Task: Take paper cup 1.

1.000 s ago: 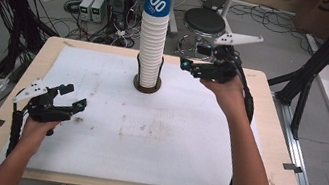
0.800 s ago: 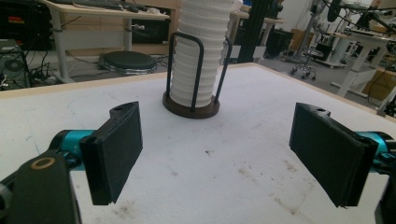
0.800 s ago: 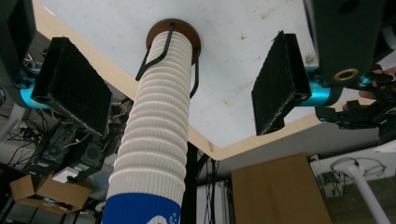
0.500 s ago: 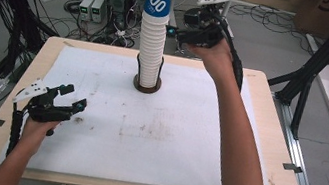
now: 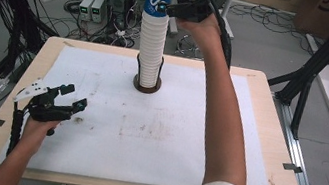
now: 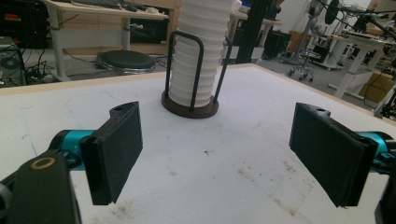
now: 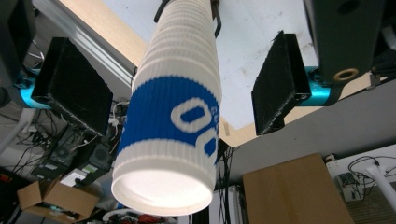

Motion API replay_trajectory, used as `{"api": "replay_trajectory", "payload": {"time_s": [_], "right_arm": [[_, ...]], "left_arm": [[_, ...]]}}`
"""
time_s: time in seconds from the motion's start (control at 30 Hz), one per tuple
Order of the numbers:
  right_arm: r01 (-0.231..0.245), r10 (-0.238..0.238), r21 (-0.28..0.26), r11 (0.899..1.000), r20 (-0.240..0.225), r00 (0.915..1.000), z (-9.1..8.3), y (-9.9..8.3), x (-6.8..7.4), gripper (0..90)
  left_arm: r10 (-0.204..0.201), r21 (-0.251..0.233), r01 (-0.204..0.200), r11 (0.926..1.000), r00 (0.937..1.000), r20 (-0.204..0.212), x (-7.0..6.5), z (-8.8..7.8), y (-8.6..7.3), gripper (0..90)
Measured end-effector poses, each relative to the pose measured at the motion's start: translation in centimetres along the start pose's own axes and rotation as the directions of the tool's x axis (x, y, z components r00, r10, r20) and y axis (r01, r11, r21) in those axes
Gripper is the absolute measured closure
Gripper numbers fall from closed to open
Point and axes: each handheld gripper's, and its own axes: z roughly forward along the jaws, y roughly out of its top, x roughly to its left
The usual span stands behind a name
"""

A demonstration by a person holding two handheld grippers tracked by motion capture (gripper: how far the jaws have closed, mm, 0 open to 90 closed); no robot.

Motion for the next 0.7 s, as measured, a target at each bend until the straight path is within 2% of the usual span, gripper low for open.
{"api": "replay_trajectory", "payload": {"time_s": [0.23, 0.53, 0.7], "right_arm": [[-0.022, 0.022, -0.016, 1.0, 0.037, 0.9991, 1.6, 1.3, -0.2, 20.7], [-0.029, 0.029, -0.004, 1.0, 0.051, 0.9983, 3.0, 2.2, 0.0, 20.7], [-0.031, 0.033, -0.027, 0.999, 0.053, 0.9981, 3.5, 2.4, -0.1, 21.4]], "left_arm": [[-0.004, 0.002, 0.004, 1.0, 1.0, 0.004, 0.1, 0.0, 0.0, 17.2], [-0.004, 0.004, 0.004, 1.0, 1.0, 0.006, 0.1, 0.1, 0.0, 17.2], [-0.009, 0.006, 0.009, 0.9999, 0.9999, 0.007, 0.3, 0.0, -0.1, 17.2]]}}
